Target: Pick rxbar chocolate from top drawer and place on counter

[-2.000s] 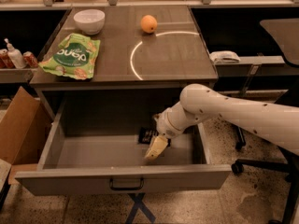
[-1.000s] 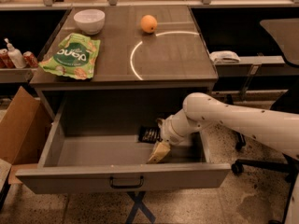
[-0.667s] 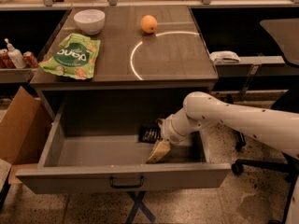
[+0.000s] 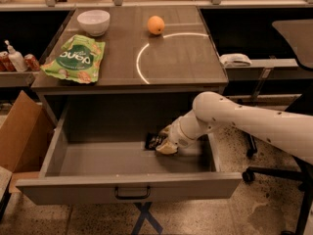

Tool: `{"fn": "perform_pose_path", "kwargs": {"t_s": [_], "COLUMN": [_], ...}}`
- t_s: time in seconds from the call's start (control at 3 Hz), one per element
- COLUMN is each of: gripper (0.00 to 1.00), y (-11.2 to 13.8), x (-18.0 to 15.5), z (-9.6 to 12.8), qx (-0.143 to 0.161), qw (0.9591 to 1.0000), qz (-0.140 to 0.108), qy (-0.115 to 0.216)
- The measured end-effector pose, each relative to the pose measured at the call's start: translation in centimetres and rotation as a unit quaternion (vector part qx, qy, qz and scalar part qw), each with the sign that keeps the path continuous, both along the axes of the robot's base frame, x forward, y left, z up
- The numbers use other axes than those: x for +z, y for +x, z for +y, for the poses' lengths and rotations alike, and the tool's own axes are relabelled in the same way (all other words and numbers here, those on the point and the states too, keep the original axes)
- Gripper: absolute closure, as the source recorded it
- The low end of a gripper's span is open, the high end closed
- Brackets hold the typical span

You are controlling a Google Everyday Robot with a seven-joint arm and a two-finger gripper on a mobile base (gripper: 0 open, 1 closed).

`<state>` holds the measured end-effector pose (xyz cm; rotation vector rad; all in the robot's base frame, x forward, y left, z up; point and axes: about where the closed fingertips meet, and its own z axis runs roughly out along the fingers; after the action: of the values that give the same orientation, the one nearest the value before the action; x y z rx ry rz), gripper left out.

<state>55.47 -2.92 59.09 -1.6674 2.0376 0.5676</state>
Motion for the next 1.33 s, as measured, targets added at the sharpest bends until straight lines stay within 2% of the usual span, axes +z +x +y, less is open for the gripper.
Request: {"fn": "perform_pose_path", "kwargs": {"t_s": [0.33, 0.67, 1.0, 1.33], "gripper": [1.00, 1.00, 1.00, 1.00], "y": [0.0, -0.7, -2.3, -4.4], "x": [0.0, 2.1, 6.0, 10.9], "z": [0.0, 0.1, 0.3, 0.4], "qx": [0.000, 0.014, 0.040, 0.068], "qw": [1.0000, 0.9996, 0.9970, 0.9907], "qz": [0.000, -0.023, -0.066, -0.118], "qy": [0.000, 0.002, 0.001, 0.000]}}
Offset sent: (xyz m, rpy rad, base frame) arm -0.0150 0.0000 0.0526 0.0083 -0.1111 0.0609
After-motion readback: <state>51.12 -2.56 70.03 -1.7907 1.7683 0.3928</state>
